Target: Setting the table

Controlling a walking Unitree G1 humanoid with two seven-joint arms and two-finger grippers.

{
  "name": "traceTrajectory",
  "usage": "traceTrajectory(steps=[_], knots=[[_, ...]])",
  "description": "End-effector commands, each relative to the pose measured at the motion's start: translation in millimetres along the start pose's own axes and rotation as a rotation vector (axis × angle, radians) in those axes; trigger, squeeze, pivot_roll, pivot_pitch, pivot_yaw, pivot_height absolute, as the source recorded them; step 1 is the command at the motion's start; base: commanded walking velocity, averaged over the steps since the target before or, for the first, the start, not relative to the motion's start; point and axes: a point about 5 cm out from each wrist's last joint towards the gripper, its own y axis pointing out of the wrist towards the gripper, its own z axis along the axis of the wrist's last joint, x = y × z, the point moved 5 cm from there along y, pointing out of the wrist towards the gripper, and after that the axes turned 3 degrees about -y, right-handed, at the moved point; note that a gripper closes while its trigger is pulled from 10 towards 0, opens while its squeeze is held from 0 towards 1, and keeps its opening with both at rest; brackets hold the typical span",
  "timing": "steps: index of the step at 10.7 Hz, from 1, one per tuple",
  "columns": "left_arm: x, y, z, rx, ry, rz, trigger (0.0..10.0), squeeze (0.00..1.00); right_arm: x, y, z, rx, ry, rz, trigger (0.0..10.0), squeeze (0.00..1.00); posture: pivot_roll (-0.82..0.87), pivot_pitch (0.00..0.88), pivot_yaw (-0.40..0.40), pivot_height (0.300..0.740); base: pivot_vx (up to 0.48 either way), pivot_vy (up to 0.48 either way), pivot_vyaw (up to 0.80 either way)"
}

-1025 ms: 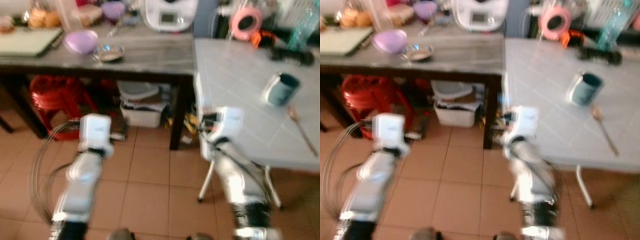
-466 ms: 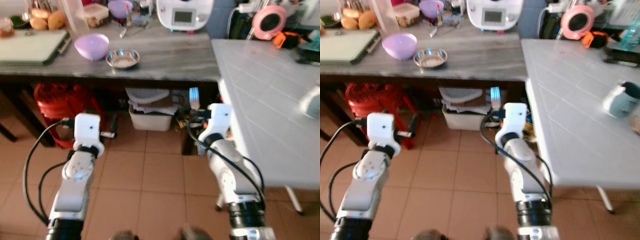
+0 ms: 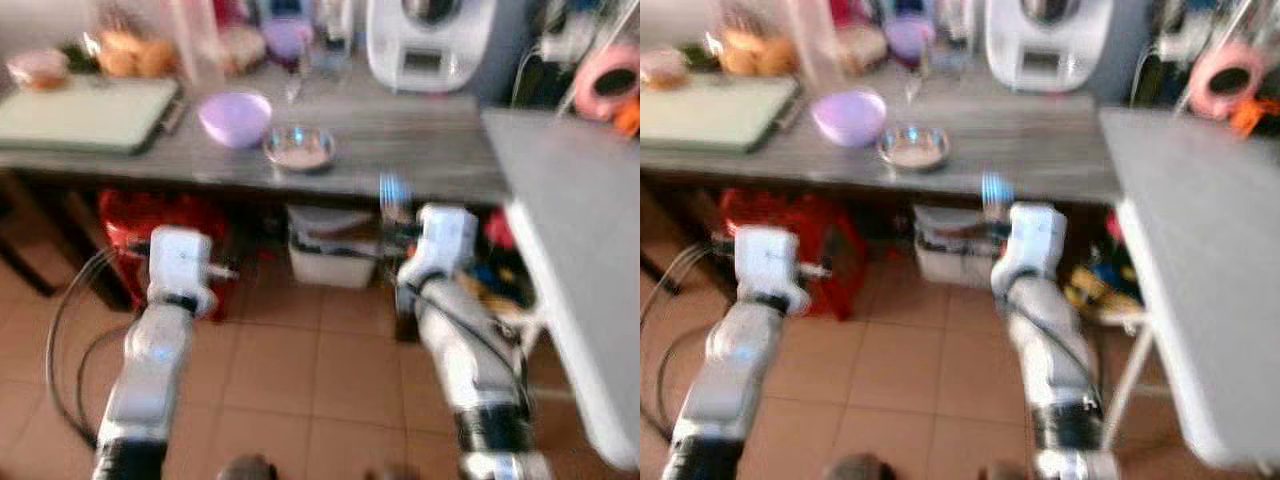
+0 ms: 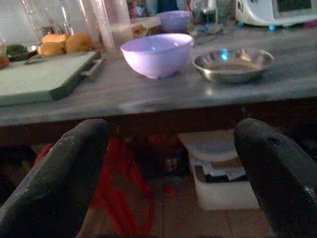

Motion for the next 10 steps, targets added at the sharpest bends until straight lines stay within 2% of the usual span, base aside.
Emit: traceTrajectory(steps=[1, 7, 10], knots=[[13.9, 5.6, 7.1, 0.035, 0.023, -0.033, 10.0, 0.00, 17.5, -5.8, 12.3, 0.065, -0.028, -0.049, 10.0, 0.00, 0.01, 0.000, 0.013, 0.740, 0.480, 0.000, 0.00], [19.4, 5.8, 11.1, 0.059, 0.029, -0.046, 10.0, 0.00, 30.6, -4.6, 21.2, 0.109, -0.049, -0.137, 10.0, 0.00, 0.02, 0.000, 0.012, 0.740, 0.457, 0.000, 0.00], [15.0, -6.9, 8.7, 0.061, 0.008, -0.024, 10.0, 0.00, 40.1, -5.5, 27.1, 0.139, -0.052, -0.194, 10.0, 0.00, 0.02, 0.000, 0.014, 0.740, 0.000, 0.000, 0.00]])
